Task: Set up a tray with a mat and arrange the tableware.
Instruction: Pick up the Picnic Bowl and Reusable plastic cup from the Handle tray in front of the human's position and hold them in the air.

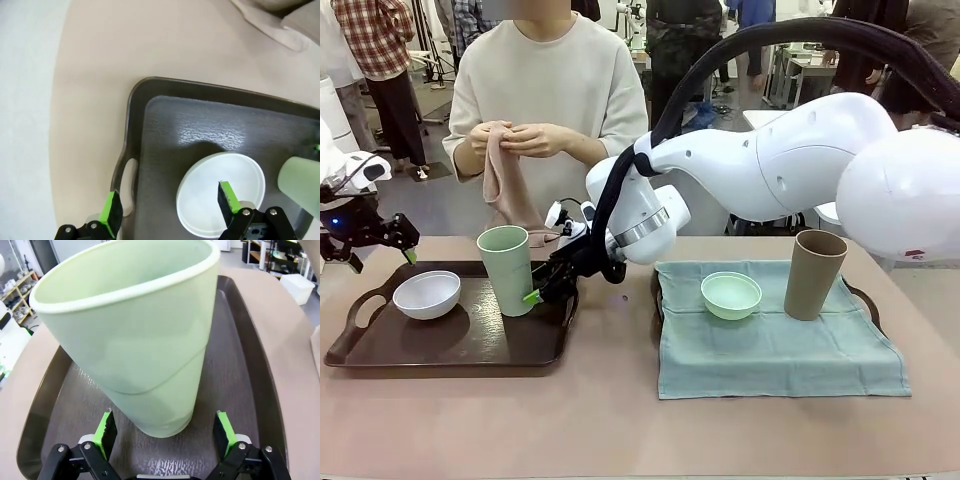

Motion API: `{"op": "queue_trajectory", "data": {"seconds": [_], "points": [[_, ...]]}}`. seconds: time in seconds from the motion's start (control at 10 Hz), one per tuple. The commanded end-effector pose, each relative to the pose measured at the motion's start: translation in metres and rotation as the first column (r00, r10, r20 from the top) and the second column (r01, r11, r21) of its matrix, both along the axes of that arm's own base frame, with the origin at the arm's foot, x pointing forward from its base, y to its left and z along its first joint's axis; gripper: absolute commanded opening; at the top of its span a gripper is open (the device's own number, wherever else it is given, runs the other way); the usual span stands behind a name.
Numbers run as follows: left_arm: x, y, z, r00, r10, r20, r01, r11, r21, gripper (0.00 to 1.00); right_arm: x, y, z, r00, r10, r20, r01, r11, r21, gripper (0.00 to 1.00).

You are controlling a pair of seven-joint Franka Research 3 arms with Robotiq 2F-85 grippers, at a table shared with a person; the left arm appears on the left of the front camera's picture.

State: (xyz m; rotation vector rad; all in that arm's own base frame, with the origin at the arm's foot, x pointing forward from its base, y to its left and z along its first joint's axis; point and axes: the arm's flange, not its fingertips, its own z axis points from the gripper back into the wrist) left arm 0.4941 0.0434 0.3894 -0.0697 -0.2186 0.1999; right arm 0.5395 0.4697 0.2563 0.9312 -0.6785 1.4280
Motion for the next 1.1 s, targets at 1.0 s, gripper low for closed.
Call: {"op": "queue_trajectory", "data": {"seconds": [1.0], "points": [[0.028, -0.024, -0.038, 0.999, 0.028, -0.028, -0.028, 1.0, 0.009, 1.0, 0.024, 0.04, -0.014, 0.997, 0.071, 0.013, -0.072, 0.994, 0.086, 1.0]]}}
